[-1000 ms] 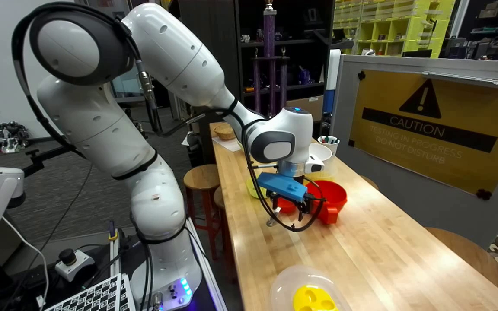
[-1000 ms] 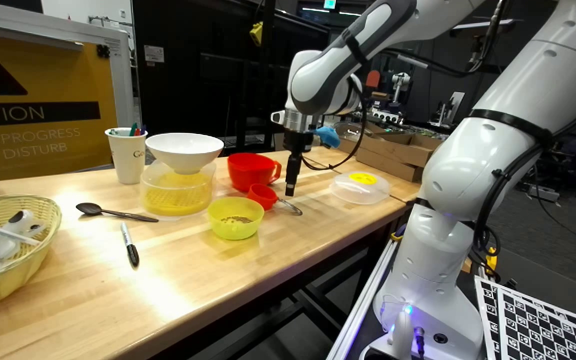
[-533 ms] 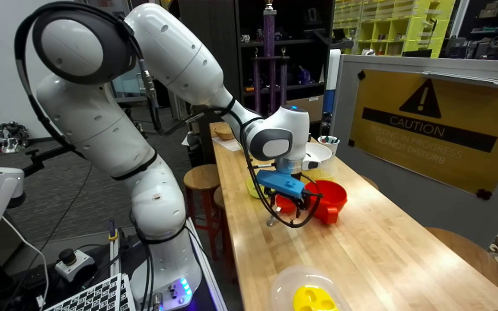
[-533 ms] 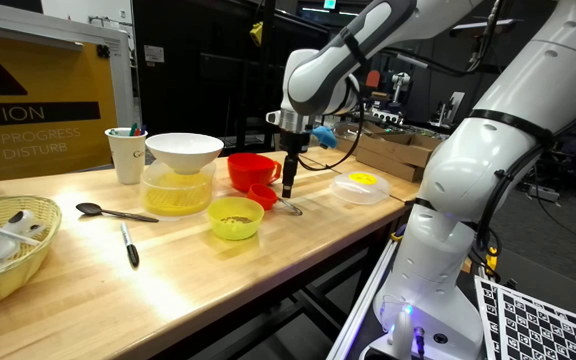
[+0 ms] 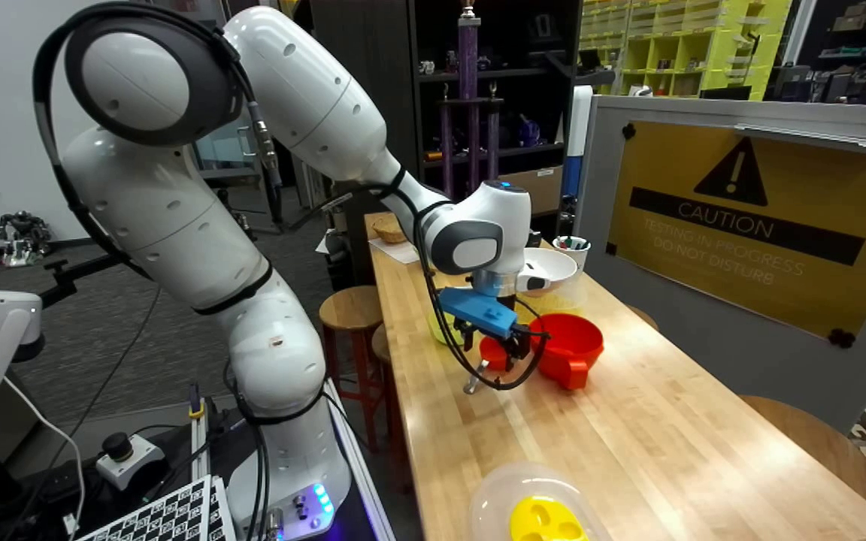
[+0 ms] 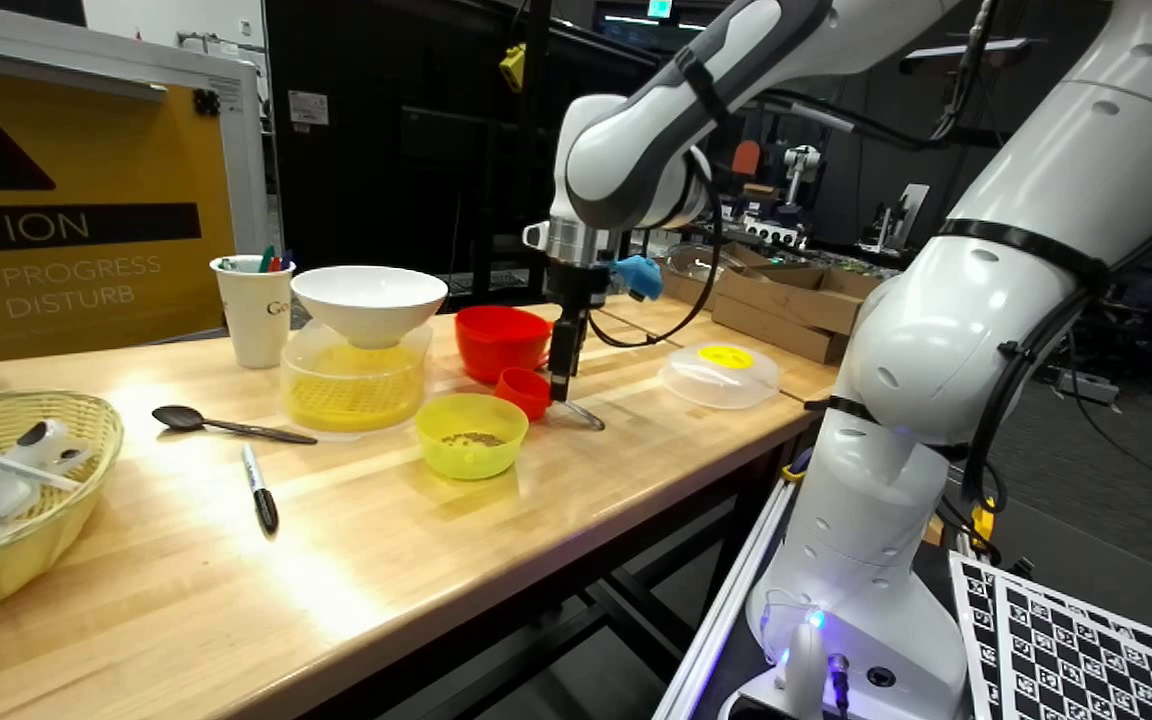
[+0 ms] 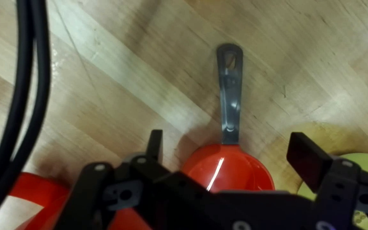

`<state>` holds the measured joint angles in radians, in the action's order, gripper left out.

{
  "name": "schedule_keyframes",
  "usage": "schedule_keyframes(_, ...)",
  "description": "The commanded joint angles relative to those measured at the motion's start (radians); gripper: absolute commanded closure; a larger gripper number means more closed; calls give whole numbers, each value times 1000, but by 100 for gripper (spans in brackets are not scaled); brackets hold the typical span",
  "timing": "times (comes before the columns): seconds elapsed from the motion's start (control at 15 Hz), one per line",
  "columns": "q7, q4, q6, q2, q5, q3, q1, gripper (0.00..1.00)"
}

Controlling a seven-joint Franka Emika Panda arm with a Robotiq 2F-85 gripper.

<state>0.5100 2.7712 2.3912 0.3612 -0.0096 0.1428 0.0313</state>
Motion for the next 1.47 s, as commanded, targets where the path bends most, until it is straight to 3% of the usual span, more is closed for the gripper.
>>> schedule_keyframes(0.0,-44,8,-9,20,25,-3,1,0)
schedule_keyframes(1.4,-3,8,-11,35,26,46,-27,0)
